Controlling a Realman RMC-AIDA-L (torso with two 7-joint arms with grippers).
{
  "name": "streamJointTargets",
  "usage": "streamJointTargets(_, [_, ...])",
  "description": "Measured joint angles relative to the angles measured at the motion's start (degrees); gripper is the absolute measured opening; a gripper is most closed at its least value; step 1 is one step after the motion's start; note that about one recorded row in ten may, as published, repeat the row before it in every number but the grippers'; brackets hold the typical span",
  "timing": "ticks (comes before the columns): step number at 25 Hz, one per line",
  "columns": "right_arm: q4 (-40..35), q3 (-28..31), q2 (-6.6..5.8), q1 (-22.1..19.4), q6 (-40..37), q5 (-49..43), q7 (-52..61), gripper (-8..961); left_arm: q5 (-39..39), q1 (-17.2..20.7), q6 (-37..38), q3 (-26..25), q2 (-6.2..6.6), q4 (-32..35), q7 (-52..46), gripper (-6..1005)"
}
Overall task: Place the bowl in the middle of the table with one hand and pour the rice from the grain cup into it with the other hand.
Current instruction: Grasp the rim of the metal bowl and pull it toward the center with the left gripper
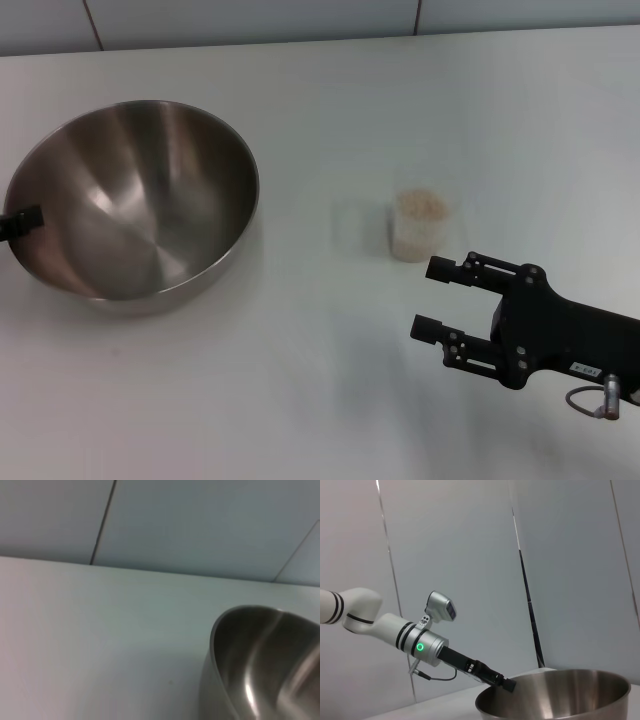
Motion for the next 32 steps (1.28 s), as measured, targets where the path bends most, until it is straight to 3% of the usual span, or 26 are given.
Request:
streamJointTargets(15, [0.1, 0.0, -0.03, 0.0, 0.0, 0.1, 0.0, 665, 3.8, -0.8, -0.1, 0.9, -0.01, 1.7, -2.9, 667])
streamJointTargets(26, [0.1, 0.0, -0.03, 0.1, 0.0, 0.2, 0.0, 666, 4.0, -0.8, 0.0, 1.1, -0.16, 2.3, -3.8, 410])
streamJointTargets(32, [0.1, 0.0, -0.03, 0.1, 0.1, 0.2, 0.0, 666, 4.0, -1.0, 0.0, 1.2, -0.23, 2.4, -3.8, 208])
